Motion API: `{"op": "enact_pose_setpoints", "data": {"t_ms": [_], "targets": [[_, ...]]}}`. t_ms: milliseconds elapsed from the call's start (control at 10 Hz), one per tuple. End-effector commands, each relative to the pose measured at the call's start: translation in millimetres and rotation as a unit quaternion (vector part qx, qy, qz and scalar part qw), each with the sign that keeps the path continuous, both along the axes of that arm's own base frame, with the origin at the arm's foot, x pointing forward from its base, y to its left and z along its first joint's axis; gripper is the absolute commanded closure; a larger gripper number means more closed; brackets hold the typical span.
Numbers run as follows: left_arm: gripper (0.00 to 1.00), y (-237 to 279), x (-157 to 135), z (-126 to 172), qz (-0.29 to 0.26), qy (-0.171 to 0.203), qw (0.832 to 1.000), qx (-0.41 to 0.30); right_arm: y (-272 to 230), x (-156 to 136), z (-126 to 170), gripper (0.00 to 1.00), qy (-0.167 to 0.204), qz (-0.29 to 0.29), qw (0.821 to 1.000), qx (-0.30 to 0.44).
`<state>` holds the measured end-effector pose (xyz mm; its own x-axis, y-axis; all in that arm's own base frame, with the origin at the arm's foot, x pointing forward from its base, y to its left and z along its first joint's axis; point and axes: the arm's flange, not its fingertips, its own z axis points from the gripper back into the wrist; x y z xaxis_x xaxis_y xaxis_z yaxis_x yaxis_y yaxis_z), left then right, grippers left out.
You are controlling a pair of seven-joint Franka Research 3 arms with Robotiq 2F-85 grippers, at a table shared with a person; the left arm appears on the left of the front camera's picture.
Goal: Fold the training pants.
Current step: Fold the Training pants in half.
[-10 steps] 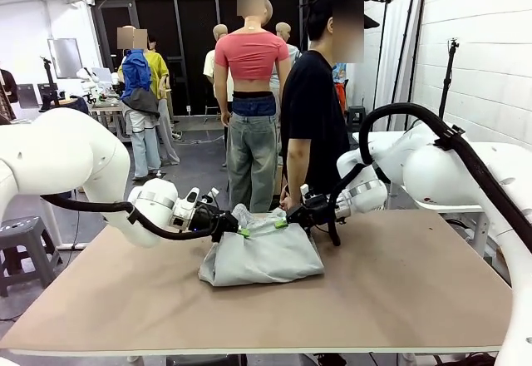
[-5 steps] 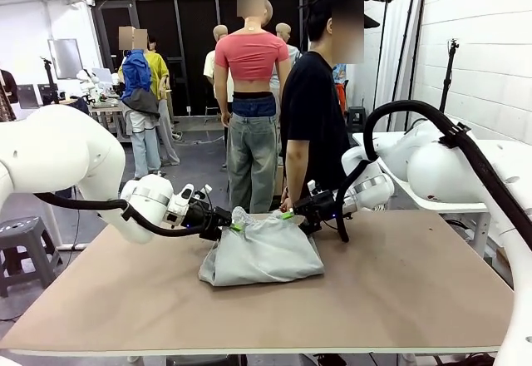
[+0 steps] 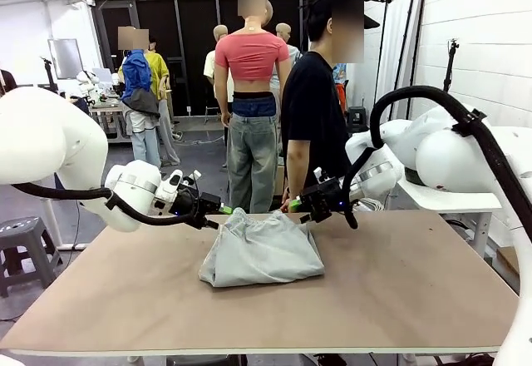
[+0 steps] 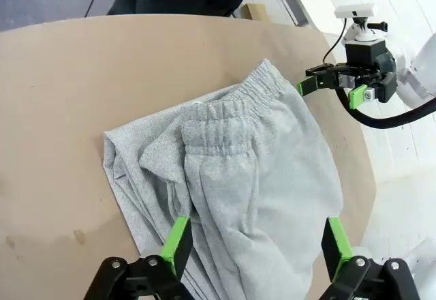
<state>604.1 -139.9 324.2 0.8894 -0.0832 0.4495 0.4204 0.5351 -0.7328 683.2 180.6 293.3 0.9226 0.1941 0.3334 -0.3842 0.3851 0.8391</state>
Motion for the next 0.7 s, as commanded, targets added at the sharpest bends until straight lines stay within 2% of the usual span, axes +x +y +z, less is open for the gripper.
{"op": "enact_pose_setpoints", "data": {"t_ms": [0,100,200,300,600], "targets": [[0.00,4,-14,8,0.013,-0.018,1.000,0.009,-8,-20,13,0.00,-0.047,-0.026,0.997,-0.060],[0.00,7,-15,8,0.022,-0.034,0.999,0.008,-1,-22,12,0.00,-0.074,-0.040,0.993,-0.086],[0.00,8,-15,6,0.020,-0.051,0.998,-0.004,-7,-2,13,0.00,-0.019,-0.010,1.000,-0.022],[0.00,5,-7,12,0.011,-0.013,1.000,0.008,-7,-2,13,0.00,-0.019,-0.010,1.000,-0.022],[0.00,5,-7,12,0.011,-0.013,1.000,0.008,-7,-2,13,0.00,-0.019,-0.010,1.000,-0.022]]}}
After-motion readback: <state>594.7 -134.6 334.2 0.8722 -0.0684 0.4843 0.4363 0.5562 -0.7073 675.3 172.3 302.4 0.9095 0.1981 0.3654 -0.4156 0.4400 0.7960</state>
